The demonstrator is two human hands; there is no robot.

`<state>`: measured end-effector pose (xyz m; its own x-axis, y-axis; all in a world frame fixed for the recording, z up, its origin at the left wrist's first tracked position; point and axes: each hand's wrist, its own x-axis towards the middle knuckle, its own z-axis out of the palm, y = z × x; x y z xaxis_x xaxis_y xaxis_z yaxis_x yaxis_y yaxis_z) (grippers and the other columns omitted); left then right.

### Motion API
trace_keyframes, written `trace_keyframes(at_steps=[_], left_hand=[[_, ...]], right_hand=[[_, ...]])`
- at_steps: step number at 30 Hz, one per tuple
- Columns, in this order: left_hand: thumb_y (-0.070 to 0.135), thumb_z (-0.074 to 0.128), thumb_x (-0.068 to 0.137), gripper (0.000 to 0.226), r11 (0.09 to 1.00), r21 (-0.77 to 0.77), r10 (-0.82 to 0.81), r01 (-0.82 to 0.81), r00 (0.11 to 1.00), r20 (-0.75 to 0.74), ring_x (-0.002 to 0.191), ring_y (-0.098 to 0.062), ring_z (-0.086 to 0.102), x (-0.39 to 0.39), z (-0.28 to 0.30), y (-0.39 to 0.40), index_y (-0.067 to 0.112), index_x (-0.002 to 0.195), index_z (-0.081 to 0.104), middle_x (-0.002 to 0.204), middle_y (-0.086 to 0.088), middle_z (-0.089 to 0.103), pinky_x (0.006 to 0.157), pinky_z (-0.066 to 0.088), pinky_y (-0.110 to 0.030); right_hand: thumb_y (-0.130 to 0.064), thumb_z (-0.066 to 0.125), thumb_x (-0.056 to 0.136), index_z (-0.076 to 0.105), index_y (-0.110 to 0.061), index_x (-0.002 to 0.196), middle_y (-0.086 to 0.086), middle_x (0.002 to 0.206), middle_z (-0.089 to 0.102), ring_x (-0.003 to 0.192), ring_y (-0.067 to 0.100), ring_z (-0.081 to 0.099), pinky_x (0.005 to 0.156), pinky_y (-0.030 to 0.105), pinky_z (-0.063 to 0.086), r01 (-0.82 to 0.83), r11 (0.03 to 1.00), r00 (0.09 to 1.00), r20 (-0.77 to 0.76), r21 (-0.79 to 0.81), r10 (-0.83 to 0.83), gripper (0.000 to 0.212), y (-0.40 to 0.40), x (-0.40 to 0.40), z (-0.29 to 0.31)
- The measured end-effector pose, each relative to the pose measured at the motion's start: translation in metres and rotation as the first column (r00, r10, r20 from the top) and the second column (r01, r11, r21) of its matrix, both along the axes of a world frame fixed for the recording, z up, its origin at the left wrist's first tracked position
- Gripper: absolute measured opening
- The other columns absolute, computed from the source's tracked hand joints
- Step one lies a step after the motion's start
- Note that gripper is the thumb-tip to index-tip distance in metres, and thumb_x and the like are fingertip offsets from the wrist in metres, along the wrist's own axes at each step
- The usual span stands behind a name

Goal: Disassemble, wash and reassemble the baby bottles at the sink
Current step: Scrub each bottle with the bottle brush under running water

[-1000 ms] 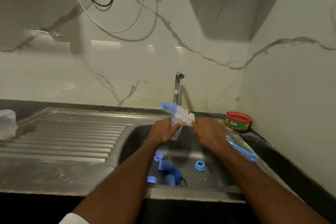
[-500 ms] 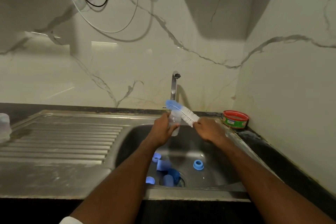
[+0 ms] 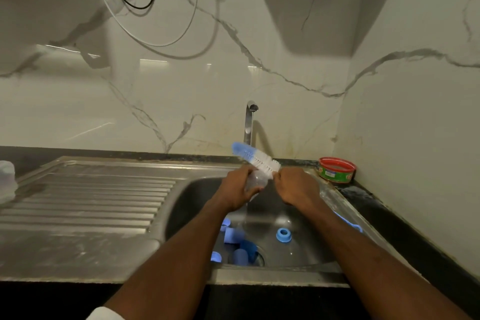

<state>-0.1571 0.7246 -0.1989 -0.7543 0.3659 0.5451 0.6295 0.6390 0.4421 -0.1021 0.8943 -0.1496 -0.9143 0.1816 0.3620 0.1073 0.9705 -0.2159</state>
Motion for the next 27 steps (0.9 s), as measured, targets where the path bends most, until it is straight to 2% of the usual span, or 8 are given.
trace_keyframes(at_steps=[3,6,8,11,15,18,23,27], left_hand=[[0.043,0.071,0.092,0.05,0.986,0.143,0.091,-0.088,0.996,-0.016,0.107,-0.015,0.061,0.0,0.003,-0.002,0.017,0.131,0.056,0.124,-0.002,0.065,0.091,0.05,-0.029],[0.044,0.071,0.092,0.051,0.967,0.193,0.151,-0.166,0.984,0.091,0.109,-0.018,0.06,-0.006,-0.001,-0.012,0.018,0.132,0.055,0.124,-0.004,0.064,0.097,0.051,-0.036],[0.046,0.074,0.087,0.057,0.959,-0.013,0.282,-0.282,0.952,0.123,0.12,-0.022,0.054,-0.011,-0.008,-0.019,0.027,0.137,0.052,0.132,-0.004,0.059,0.103,0.047,-0.043],[0.041,0.077,0.082,0.062,0.834,-0.378,0.439,-0.402,0.898,0.012,0.13,-0.028,0.038,-0.008,-0.01,-0.023,0.039,0.138,0.049,0.138,-0.003,0.047,0.108,0.039,-0.047],[0.033,0.079,0.081,0.058,0.601,-0.654,0.312,-0.459,0.889,-0.337,0.136,-0.027,0.035,0.002,-0.002,-0.011,0.035,0.134,0.055,0.14,-0.002,0.047,0.115,0.029,-0.048],[0.025,0.077,0.083,0.059,0.48,-0.732,0.228,-0.483,0.875,-0.428,0.142,-0.029,0.031,0.005,-0.002,0.008,0.027,0.137,0.055,0.146,-0.007,0.046,0.12,0.02,-0.053],[0.02,0.073,0.087,0.065,0.455,-0.73,0.162,-0.511,0.853,-0.496,0.149,-0.032,0.023,-0.003,-0.002,0.022,0.023,0.146,0.046,0.154,-0.01,0.039,0.122,0.015,-0.057],[0.022,0.073,0.088,0.07,0.545,-0.641,0.174,-0.54,0.821,-0.544,0.15,-0.034,0.024,-0.016,-0.002,0.02,0.021,0.15,0.04,0.158,-0.013,0.035,0.121,0.019,-0.056]], right_hand=[[-0.036,0.048,0.1,0.067,-0.017,0.121,0.008,0.119,0.069,0.106,0.027,0.066,0.088,0.038,0.052,0.063,0.998,0.996,0.063,-0.015,-0.062,0.034,0.015,0.001,0.0],[-0.035,0.047,0.101,0.067,-0.017,0.117,0.008,0.118,0.068,0.106,0.027,0.065,0.082,0.034,0.049,0.044,0.999,0.987,0.154,0.016,-0.045,0.031,0.026,0.005,-0.005],[-0.034,0.051,0.1,0.066,-0.018,0.122,0.007,0.123,0.066,0.11,0.025,0.063,0.085,0.032,0.048,0.04,0.999,0.979,0.198,-0.018,-0.036,0.031,0.028,0.005,-0.007],[-0.038,0.051,0.098,0.066,-0.02,0.121,0.005,0.123,0.067,0.11,0.024,0.063,0.092,0.035,0.051,0.003,1.0,0.978,0.211,-0.012,0.0,0.033,0.023,0.005,-0.006],[-0.039,0.054,0.094,0.068,-0.022,0.119,0.005,0.119,0.068,0.108,0.026,0.065,0.08,0.034,0.048,-0.015,0.998,0.983,0.186,0.06,0.004,0.034,0.019,0.008,-0.005],[-0.036,0.058,0.091,0.069,-0.021,0.116,0.004,0.115,0.069,0.105,0.025,0.065,0.077,0.034,0.047,-0.002,0.995,0.986,0.167,0.095,-0.014,0.031,0.021,0.009,-0.005],[-0.046,0.064,0.088,0.069,-0.022,0.116,0.004,0.116,0.069,0.108,0.024,0.066,0.073,0.031,0.042,0.06,0.987,0.993,0.092,0.146,-0.074,0.037,0.029,0.013,0.002],[-0.039,0.064,0.089,0.072,-0.021,0.112,0.003,0.112,0.072,0.104,0.024,0.069,0.07,0.031,0.043,0.161,0.975,0.987,-0.021,0.152,-0.16,0.03,0.038,0.014,0.011]])
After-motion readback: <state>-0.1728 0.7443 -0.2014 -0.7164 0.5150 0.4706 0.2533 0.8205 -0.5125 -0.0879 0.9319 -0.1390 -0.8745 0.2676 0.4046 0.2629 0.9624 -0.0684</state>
